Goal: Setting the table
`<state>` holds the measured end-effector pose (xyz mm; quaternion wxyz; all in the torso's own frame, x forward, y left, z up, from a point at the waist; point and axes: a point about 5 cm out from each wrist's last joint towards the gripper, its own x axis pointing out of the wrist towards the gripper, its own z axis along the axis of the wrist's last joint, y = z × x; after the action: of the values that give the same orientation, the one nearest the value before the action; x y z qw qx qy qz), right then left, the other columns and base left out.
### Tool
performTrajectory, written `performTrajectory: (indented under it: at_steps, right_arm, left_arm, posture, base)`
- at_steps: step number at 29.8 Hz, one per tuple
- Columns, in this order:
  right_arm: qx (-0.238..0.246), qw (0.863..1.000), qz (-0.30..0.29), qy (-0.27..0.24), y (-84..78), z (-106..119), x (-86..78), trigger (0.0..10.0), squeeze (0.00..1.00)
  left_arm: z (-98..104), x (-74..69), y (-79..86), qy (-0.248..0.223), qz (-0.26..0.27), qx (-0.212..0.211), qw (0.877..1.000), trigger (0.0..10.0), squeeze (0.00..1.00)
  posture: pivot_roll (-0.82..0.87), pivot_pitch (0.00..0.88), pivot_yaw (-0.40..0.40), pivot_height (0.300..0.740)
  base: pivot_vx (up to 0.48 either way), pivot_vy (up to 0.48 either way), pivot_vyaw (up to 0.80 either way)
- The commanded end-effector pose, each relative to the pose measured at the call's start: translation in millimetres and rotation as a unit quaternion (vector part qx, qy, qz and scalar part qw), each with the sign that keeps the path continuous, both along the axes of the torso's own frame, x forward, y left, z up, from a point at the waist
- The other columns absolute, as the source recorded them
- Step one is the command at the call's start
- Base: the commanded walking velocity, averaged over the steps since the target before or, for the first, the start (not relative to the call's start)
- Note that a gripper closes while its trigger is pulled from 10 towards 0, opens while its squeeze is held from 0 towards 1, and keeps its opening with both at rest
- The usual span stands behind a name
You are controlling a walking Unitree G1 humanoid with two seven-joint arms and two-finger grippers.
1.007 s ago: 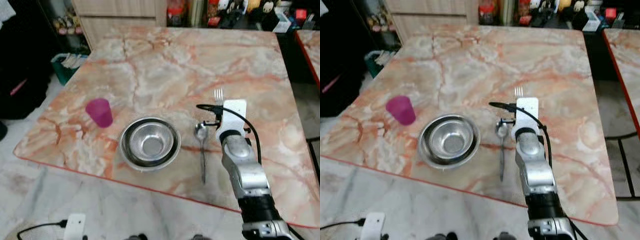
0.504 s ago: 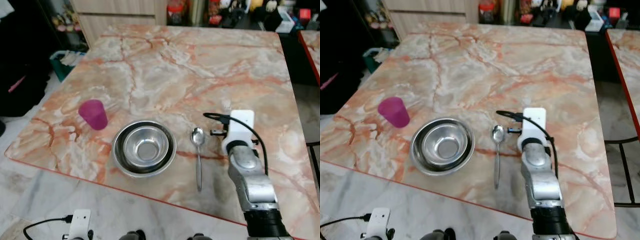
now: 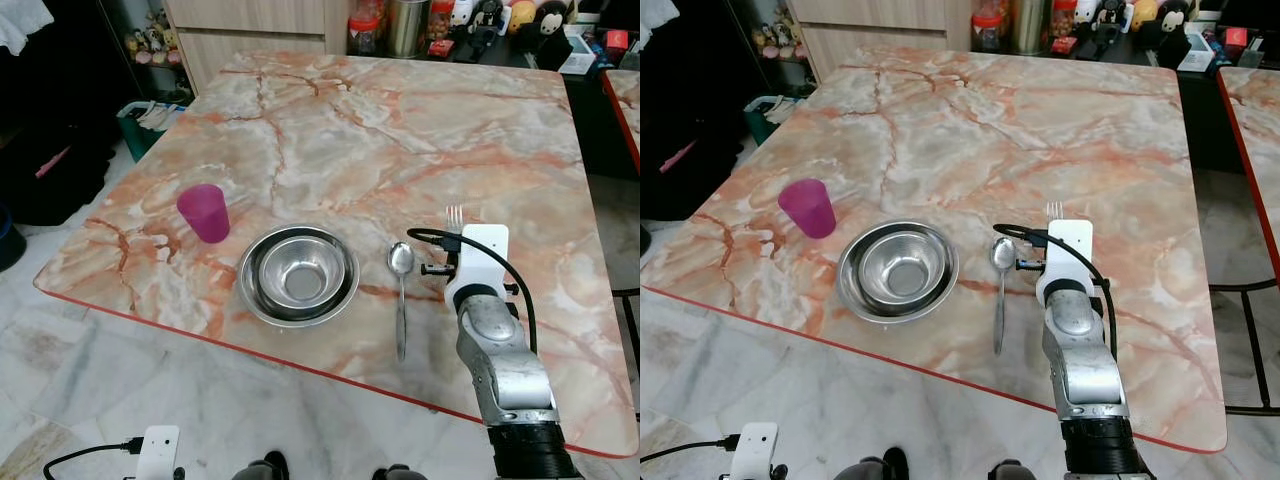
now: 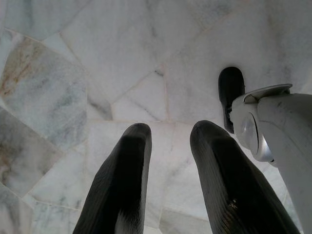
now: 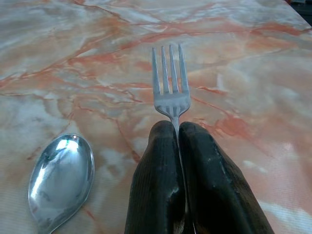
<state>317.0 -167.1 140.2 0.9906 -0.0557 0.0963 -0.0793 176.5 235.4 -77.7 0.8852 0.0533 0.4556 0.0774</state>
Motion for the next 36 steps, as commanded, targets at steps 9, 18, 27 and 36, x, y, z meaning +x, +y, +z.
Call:
performTrajectory:
  at_steps: [9,18,27,36]
  right_arm:
    - [0.011,0.999,0.033,0.012,11.3,-4.9,-12.0,10.0,0.0]
    - [0.0,0.999,0.039,-0.002,9.6,-6.9,-24.1,10.0,0.0]
    - [-0.01,0.999,0.047,-0.025,10.0,-5.5,-33.7,10.0,0.0]
    - [-0.02,0.998,0.056,-0.013,10.4,-22.5,-44.2,10.0,0.0]
  left_arm:
    - [-3.9,-10.3,3.9,0.018,0.003,0.005,1.0,10.0,0.0]
    - [-3.1,-7.7,2.5,0.014,0.004,0.006,1.0,10.0,0.0]
    - [-2.9,-8.5,4.4,0.013,0.004,0.006,1.0,10.0,0.0]
    - [-3.3,-8.4,2.7,0.014,0.003,0.006,1.0,10.0,0.0]
  posture:
    - [-0.02,0.2,0.051,0.74]
    - [-0.01,0.202,0.049,0.74]
    - [-0.01,0.203,0.046,0.74]
    - [-0.01,0.205,0.046,0.74]
  base:
    - [0.0,0.0,0.0]
    - [0.0,0.0,0.0]
    - [0.0,0.0,0.0]
    - [0.0,0.0,0.0]
